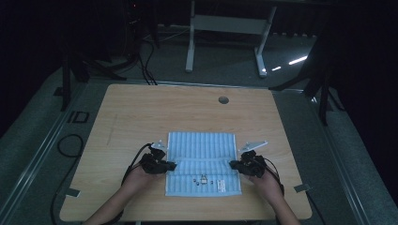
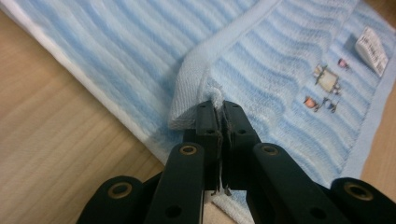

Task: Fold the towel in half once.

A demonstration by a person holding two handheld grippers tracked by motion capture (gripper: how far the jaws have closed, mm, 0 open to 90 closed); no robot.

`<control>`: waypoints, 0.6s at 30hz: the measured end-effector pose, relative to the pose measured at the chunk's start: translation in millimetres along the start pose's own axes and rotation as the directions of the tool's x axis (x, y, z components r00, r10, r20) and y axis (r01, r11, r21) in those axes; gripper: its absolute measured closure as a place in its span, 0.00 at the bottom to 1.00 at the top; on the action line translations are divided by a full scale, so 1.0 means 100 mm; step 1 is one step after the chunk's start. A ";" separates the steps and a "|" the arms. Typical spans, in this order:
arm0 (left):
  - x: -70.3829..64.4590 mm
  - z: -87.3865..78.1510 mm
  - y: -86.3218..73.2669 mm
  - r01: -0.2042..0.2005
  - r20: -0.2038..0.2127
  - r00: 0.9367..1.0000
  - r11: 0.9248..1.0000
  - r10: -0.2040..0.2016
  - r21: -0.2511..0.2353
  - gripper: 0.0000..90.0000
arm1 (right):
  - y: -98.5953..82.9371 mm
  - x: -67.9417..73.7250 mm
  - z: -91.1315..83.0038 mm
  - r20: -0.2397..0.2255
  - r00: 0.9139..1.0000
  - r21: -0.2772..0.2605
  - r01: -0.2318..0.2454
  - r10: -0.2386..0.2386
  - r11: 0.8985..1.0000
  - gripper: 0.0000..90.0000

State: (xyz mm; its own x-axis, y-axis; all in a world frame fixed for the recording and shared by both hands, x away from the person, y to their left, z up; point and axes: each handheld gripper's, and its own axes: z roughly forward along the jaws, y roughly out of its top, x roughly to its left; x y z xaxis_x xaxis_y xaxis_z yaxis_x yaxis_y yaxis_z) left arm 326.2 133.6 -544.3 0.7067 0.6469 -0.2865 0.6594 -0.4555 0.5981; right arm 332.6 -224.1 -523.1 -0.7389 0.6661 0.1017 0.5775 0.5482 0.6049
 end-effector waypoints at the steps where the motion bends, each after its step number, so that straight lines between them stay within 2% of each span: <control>1: 0.01 0.01 0.00 0.007 0.003 1.000 1.000 -0.007 -0.001 0.96 | 0.00 0.00 0.02 0.000 1.000 0.005 -0.004 0.004 1.000 0.96; 4: 0.01 -0.01 0.04 0.004 0.003 1.000 1.000 -0.004 -0.002 0.95 | 0.01 -0.02 0.08 0.006 1.000 0.028 0.002 -0.002 1.000 0.96; 7: 0.01 -0.07 0.08 -0.004 -0.001 1.000 1.000 0.004 -0.018 0.95 | 0.09 -0.03 0.01 0.010 1.000 0.008 0.003 -0.003 1.000 0.96; 8: 0.00 -0.18 0.12 -0.011 0.002 1.000 0.998 0.012 -0.058 0.95 | 0.14 -0.03 -0.07 0.018 1.000 -0.015 0.012 -0.011 1.000 0.96; 10: -0.06 -0.31 0.15 -0.045 -0.008 0.999 0.993 0.044 -0.107 0.95 | 0.22 -0.01 -0.25 0.027 1.000 -0.068 0.017 -0.015 0.998 0.96; 11: -0.12 -0.39 0.14 -0.075 0.016 0.997 0.988 0.078 -0.137 0.95 | 0.24 0.02 -0.32 0.030 0.999 -0.085 0.026 -0.023 0.996 0.96; 12: -0.12 -0.39 0.14 -0.075 0.016 0.997 0.988 0.078 -0.137 0.95 | 0.24 0.02 -0.32 0.030 0.999 -0.085 0.026 -0.023 0.996 0.96; 13: -0.12 -0.39 0.14 -0.075 0.016 0.997 0.988 0.078 -0.137 0.95 | 0.24 0.07 -0.45 0.038 0.999 -0.114 0.043 -0.038 0.993 0.96; 14: -0.26 -0.50 0.05 -0.148 0.051 0.986 0.979 0.156 -0.143 0.87 | 0.15 0.20 -0.65 -0.002 0.998 -0.156 0.054 -0.055 0.986 0.91; 15: -0.39 -0.55 -0.10 -0.204 0.139 0.966 0.974 0.217 -0.097 0.76 | 0.05 0.26 -0.72 -0.044 0.997 -0.156 0.051 -0.059 0.986 0.84; 16: -0.45 -0.55 -0.20 -0.227 0.153 0.960 0.971 0.236 -0.074 0.67 | -0.06 0.31 -0.76 -0.083 0.995 -0.138 0.046 -0.058 0.989 0.79; 17: -0.49 -0.54 -0.28 -0.238 0.167 0.956 0.970 0.243 -0.051 0.62 | -0.18 0.36 -0.78 -0.094 0.994 -0.127 0.037 -0.050 0.991 0.76; 18: -0.49 -0.54 -0.28 -0.238 0.167 0.956 0.970 0.243 -0.051 0.55 | -0.30 0.37 -0.79 -0.093 0.995 -0.113 0.028 -0.038 0.993 0.72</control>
State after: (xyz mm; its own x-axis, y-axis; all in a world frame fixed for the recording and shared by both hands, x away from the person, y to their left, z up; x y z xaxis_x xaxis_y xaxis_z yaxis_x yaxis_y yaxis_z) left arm 259.0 147.3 -506.9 0.8782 0.4056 -0.2533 0.4586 -0.5645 0.6863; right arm 260.3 -255.5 -474.6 -0.7894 0.5950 0.1513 0.5140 0.5058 0.6928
